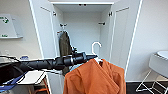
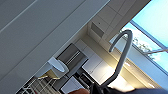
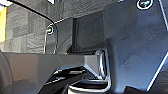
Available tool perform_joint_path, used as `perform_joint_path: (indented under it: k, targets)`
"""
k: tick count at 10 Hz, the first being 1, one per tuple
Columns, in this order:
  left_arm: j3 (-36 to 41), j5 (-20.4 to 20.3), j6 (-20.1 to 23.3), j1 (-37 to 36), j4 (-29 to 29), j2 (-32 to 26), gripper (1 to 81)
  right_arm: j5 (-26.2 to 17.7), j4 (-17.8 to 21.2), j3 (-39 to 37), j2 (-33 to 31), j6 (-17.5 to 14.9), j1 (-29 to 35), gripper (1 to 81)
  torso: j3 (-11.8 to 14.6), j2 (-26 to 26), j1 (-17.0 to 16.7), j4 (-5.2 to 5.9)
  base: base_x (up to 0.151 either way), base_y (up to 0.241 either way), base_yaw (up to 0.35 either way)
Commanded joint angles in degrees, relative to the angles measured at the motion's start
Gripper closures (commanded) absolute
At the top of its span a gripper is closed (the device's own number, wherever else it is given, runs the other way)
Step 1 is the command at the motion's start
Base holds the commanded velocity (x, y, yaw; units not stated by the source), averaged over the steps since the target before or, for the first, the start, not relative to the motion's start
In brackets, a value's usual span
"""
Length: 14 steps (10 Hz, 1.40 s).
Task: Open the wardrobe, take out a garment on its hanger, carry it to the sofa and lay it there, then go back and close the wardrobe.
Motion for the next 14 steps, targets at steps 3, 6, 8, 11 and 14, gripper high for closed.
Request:
perform_joint_path:
  k: [3,6,8,11,14]
  targets:
    - [0.3,-5.6,-0.1,-10.8,-0.2,0.3,81.1,-1.7,-0.4,0.3,0.1,0.1,2.4,1.0,0.0,0.0,0.0,0.0,0.0,0.0,0.0]
    - [-0.1,-5.6,-0.3,-10.8,-0.3,0.6,81.1,-1.8,-0.4,0.4,0.0,0.1,2.5,1.0,0.0,0.0,0.0,0.0,0.0,0.0,-0.037]
    - [-0.2,-5.6,-0.5,-10.8,-0.3,0.7,81.1,-1.7,-0.3,0.3,-0.1,0.1,2.4,1.0,0.0,0.0,0.0,0.0,0.0,0.0,-0.17]
    - [0.0,-5.6,-0.5,-10.8,0.3,0.9,81.1,-1.7,-0.3,0.3,-0.2,0.1,2.4,1.0,0.0,0.0,0.0,0.02,0.0,0.0,-0.174]
    - [0.1,-5.6,-0.5,-10.8,0.4,0.4,81.1,2.4,-0.1,0.5,-3.0,0.0,2.0,1.0,0.0,0.0,0.0,0.02,0.0,0.0,-0.181]
